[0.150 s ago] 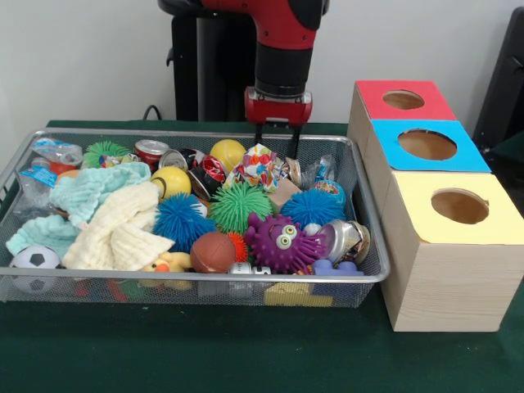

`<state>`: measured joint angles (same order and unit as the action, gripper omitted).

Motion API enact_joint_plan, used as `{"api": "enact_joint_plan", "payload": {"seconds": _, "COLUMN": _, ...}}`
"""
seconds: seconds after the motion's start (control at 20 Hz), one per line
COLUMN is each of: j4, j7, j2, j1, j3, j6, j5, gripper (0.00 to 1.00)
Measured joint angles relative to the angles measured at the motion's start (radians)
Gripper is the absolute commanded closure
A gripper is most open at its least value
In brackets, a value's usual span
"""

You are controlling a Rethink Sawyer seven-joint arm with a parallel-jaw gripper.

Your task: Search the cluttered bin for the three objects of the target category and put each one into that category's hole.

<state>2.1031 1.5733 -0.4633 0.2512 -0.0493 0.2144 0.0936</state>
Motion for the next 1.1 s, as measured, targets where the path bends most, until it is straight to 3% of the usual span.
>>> {"api": "enact_joint_plan", "payload": {"seconds": 0.55, "j4": -0.021, "j7": 0.0, "j2": 0.03, "j1": 0.005, "j3": 0.0, "j6": 0.014, "j5": 0.0, "gripper": 0.0}}
{"api": "enact_joint_plan", "payload": {"seconds": 1.1, "j4": -0.019, "j7": 0.0, "j2": -0.003, "j1": 0.027, "j3": 0.001, "j6": -0.004, "j5": 0.001, "gripper": 0.0}}
